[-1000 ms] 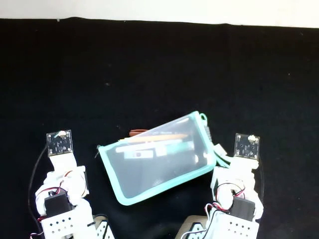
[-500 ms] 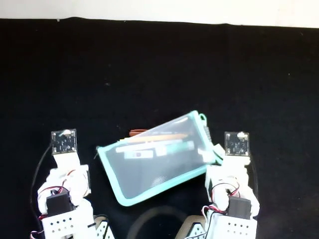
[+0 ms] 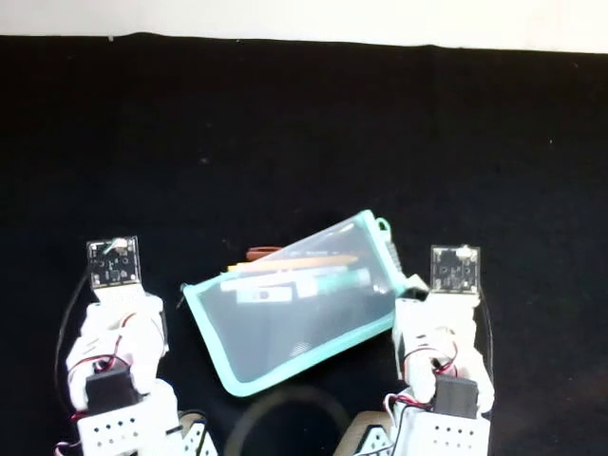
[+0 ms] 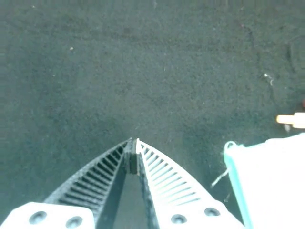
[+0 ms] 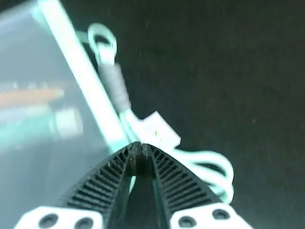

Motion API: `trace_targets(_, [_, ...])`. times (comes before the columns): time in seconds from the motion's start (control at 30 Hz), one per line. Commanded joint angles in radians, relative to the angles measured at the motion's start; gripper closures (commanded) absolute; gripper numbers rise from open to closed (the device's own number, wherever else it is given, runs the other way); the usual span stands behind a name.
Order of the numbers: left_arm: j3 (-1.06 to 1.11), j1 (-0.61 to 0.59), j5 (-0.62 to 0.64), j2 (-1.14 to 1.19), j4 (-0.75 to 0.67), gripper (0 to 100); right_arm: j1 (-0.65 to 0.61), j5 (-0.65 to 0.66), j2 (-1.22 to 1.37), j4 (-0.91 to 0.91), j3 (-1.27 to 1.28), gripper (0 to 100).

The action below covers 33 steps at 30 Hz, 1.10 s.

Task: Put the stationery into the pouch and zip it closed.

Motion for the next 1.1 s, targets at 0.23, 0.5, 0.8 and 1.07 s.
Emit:
trace_targets(0.23, [-0.176, 0.013, 0.009, 0.001, 0.158, 99, -0.015, 0.009, -0.008, 0.237, -0.162, 98.2])
trace_targets(0.5, [-0.179, 0.012, 0.008, -0.004, 0.158, 89, -0.015, 0.012, -0.008, 0.22, -0.214, 98.1])
trace_targets(0.8, [-0.17, 0.012, 0.006, -0.004, 0.158, 84, -0.008, 0.015, -0.008, 0.117, -0.209, 85.8])
trace_targets(1.07, [-0.17, 0.007, 0.009, -0.004, 0.157, 84, 0.031, 0.074, -0.008, 0.067, -0.18, 79.3])
